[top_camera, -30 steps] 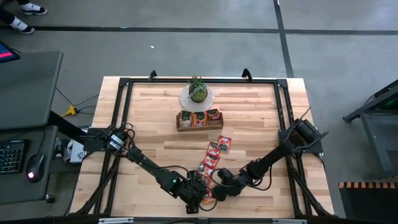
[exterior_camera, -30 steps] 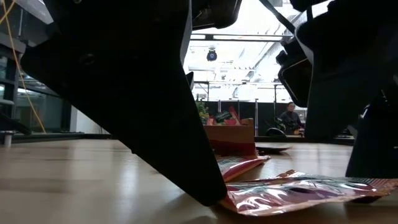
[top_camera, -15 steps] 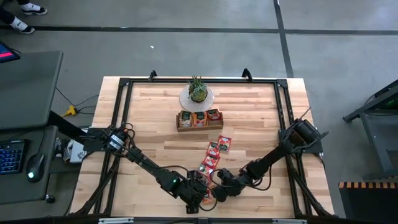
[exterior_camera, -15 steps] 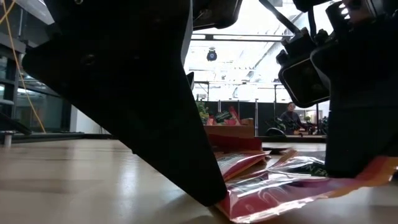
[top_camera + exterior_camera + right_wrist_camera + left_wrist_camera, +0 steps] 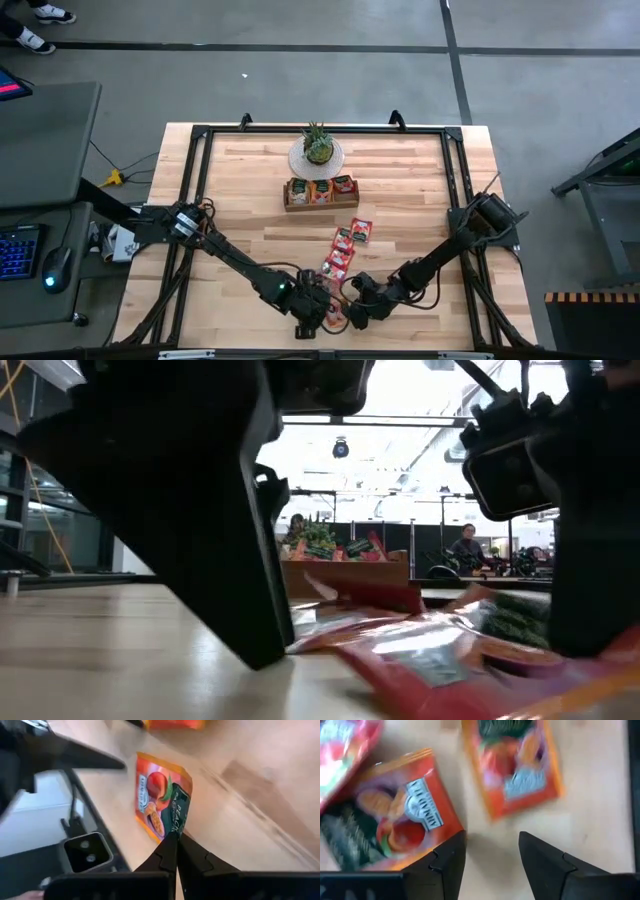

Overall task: Pick & Place Tea
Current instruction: Put the bottom orange tea bag into the middle section of the wooden organizer

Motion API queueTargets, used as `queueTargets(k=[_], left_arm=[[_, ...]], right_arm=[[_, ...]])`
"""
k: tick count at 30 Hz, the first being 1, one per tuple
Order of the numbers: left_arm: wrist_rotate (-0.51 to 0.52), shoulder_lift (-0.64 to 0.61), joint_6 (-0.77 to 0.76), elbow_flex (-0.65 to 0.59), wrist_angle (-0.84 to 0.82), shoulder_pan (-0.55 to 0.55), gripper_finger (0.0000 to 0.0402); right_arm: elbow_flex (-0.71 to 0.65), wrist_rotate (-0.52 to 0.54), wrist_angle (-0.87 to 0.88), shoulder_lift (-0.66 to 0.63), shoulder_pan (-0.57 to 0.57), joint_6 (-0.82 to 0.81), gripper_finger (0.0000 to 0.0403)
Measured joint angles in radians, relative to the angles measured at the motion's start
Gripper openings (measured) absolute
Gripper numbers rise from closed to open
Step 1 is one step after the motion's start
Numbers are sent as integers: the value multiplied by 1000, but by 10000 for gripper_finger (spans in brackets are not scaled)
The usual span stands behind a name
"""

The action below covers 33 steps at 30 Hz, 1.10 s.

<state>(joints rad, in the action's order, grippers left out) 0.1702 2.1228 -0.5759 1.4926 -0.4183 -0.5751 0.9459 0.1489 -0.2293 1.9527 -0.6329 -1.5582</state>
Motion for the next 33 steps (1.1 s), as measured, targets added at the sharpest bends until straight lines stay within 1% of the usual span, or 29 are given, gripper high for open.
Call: queueTargets(k=[3, 8, 12, 15, 18, 22, 25, 29, 33], left_arm=[[-30, -1, 4, 33, -56, 1, 181], [-28, -2, 30, 94, -155, -1, 181], [-19, -3, 57, 162, -230, -1, 181], [17, -7, 84, 228, -289, -1, 181], [69, -32, 111, 273, -335, -1, 181], [156, -99, 140, 277, -343, 3, 181], [201, -154, 170, 276, -368, 13, 181], [223, -223, 210, 277, -385, 34, 181], [241, -265, 230, 277, -423, 53, 181]], right_arm=[[-1, 4, 34, -12, -8, 3, 1], [-3, 19, 104, -44, -21, 19, 0], [-2, 67, 149, -99, -34, 63, 0], [-2, 119, 195, -154, -44, 113, 0], [-1, 192, 275, -224, -60, 166, 0], [-1, 305, 403, -320, -78, 232, 0], [0, 367, 487, -390, -87, 291, 0], [0, 397, 568, -468, -87, 402, 0], [0, 401, 627, -533, -72, 500, 0]])
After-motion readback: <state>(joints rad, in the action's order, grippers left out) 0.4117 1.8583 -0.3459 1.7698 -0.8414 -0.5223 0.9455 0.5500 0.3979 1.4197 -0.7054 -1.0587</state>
